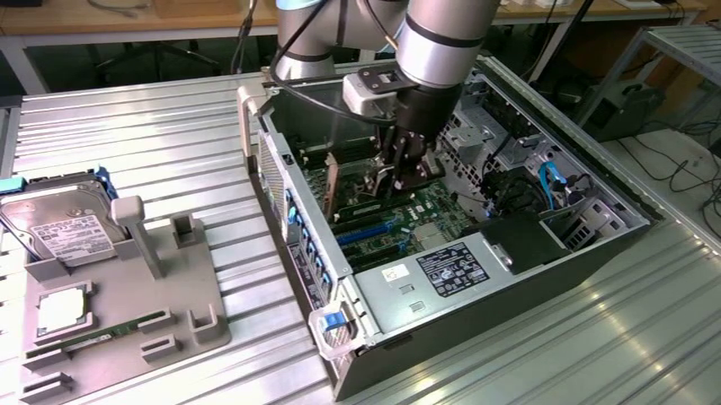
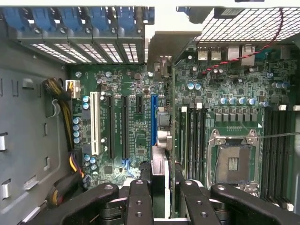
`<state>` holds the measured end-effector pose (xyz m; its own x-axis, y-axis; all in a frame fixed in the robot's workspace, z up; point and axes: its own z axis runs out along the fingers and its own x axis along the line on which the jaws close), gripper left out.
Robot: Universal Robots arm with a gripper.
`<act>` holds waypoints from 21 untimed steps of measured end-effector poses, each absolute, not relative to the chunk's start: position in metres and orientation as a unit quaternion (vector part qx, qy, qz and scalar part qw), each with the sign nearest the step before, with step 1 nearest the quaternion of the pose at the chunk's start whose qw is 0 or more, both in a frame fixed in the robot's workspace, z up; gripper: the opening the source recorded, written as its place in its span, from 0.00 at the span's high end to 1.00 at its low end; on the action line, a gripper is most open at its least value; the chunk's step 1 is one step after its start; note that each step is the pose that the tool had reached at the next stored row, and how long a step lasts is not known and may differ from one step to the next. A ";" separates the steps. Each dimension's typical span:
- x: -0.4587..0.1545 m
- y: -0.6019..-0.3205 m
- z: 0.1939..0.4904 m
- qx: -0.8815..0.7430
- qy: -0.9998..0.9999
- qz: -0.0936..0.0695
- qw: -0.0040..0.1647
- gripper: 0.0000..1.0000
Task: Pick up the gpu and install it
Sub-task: 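Insert the gpu into the slot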
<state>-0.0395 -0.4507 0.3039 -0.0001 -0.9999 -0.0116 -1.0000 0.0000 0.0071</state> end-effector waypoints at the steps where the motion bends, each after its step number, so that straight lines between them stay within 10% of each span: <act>1: -0.040 -0.451 0.302 -0.707 0.707 0.007 0.002 0.72; 21: -0.047 -0.453 0.279 -0.708 0.706 0.005 0.004 0.72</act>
<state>-0.0474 -0.4534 0.2787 0.0017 -0.9999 -0.0118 -1.0000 -0.0017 0.0014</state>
